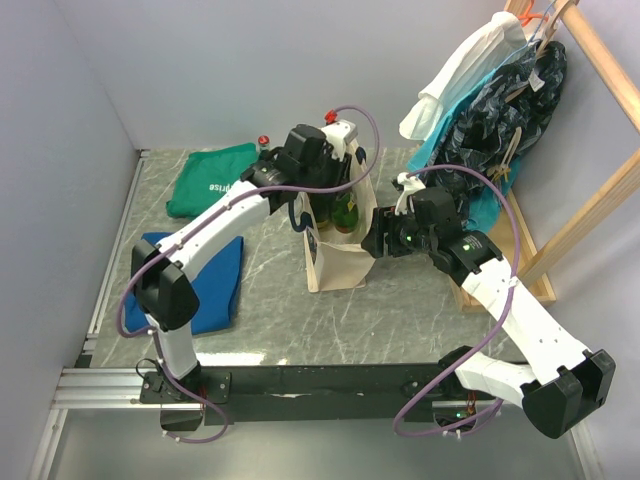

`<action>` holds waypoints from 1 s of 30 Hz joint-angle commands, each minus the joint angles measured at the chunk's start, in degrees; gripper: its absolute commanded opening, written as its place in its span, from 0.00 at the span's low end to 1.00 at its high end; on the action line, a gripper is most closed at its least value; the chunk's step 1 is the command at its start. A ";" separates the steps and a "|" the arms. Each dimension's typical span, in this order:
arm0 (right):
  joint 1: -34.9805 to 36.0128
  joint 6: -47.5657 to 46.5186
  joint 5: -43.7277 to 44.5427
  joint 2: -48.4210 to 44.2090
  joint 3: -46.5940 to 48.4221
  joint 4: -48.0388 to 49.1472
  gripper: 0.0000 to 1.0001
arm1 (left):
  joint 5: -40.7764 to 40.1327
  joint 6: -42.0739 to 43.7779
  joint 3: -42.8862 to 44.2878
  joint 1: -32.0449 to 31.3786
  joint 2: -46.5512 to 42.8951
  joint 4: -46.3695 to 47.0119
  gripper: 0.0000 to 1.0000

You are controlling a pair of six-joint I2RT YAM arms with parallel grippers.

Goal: Take the beverage out of the canvas bag
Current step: Take out the drink from the canvas bag.

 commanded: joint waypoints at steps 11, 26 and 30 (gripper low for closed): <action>0.29 -0.34 1.54 -0.96 -0.90 0.05 0.71 | -1.89 -0.97 -0.82 -0.31 -16.74 12.12 0.01; 0.29 0.09 1.19 -1.66 -1.34 0.58 0.71 | -4.61 -0.09 -3.63 -0.49 -26.06 15.02 0.01; 0.29 0.01 1.19 -1.48 -1.34 0.67 0.71 | -7.07 0.70 -4.34 -0.49 -27.38 15.02 0.01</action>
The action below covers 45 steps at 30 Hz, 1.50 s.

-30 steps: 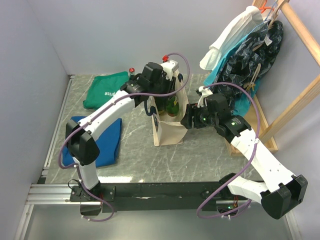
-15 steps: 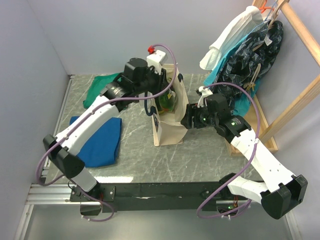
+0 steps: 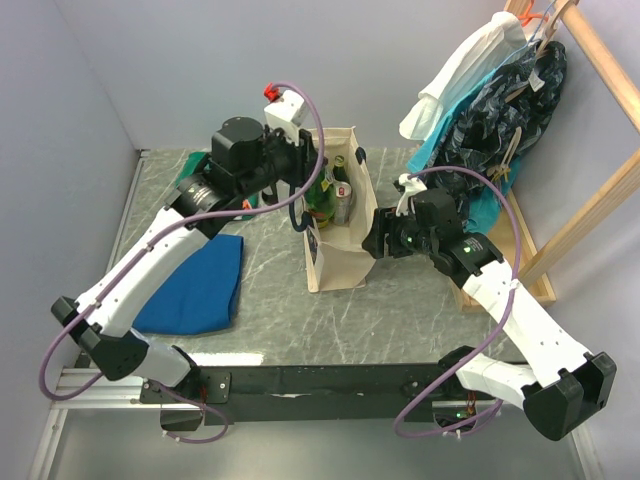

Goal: Take the beverage out of the canvas bag
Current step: Take out the drink from the canvas bag, then place the drink at the center of the board.

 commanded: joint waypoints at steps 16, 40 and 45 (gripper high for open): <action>0.27 -0.58 0.27 0.86 0.57 0.19 0.71 | -15.59 3.49 -3.60 -0.16 -11.94 13.50 0.01; 0.27 -1.55 0.88 1.21 -0.49 0.45 0.72 | -17.27 -3.80 -18.10 16.19 -8.08 19.47 0.01; 0.27 -1.90 1.23 1.13 -0.40 0.89 0.71 | -16.91 -3.80 -21.96 16.80 -6.76 24.22 0.01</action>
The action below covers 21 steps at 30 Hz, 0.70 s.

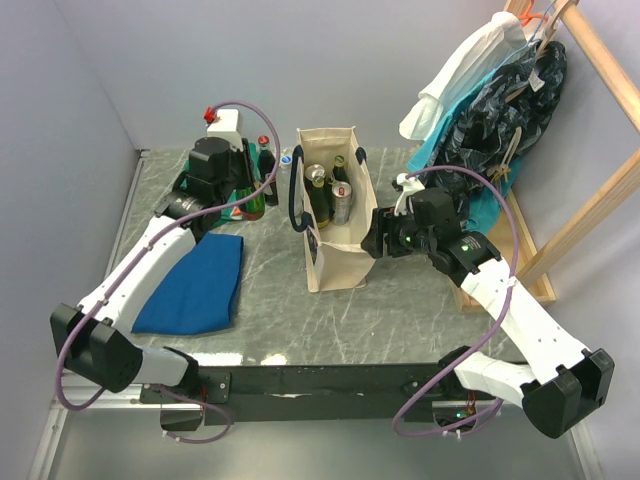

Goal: Take the beverage out of the canvas bag
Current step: Place the drink at the center of the board.

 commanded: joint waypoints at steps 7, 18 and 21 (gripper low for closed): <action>0.27 -1.07 0.38 0.10 0.30 0.93 0.71 | 0.79 -0.68 -4.20 0.80 1.64 23.06 0.01; 0.27 -1.25 1.08 -0.78 0.39 0.41 0.72 | 2.98 -0.85 -5.78 1.24 6.91 29.12 0.01; 0.26 -1.16 0.99 -0.78 0.22 0.41 0.72 | 2.81 -1.02 -5.60 1.33 8.41 30.00 0.01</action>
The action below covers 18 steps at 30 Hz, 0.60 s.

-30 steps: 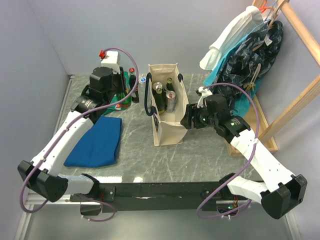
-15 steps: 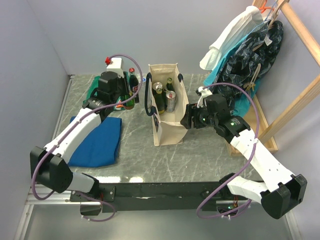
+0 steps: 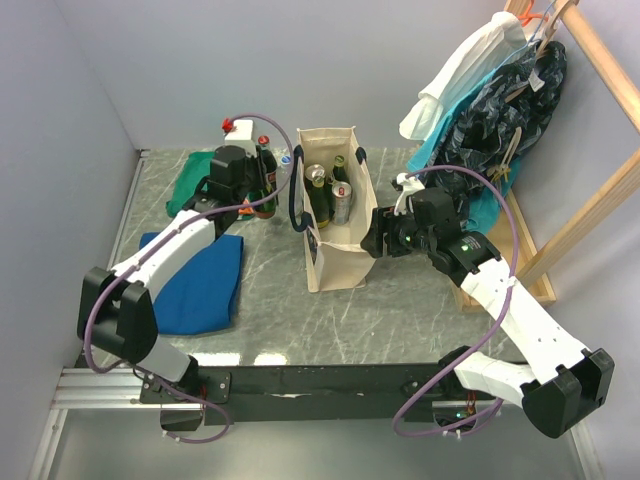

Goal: Take the beverage out of the canvas bag
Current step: Place the drink at the center of the board.

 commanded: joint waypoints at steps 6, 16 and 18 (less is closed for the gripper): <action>0.27 -1.62 1.25 -0.80 -0.07 -0.16 0.72 | 0.05 -1.29 -0.26 0.37 1.78 16.49 0.01; 0.27 -2.32 1.69 -0.01 0.11 0.01 0.72 | -2.67 -0.68 -4.39 0.37 4.33 23.88 0.01; 0.27 -2.50 1.78 0.16 0.19 -0.07 0.72 | -2.94 -0.50 -4.57 0.37 5.03 24.58 0.01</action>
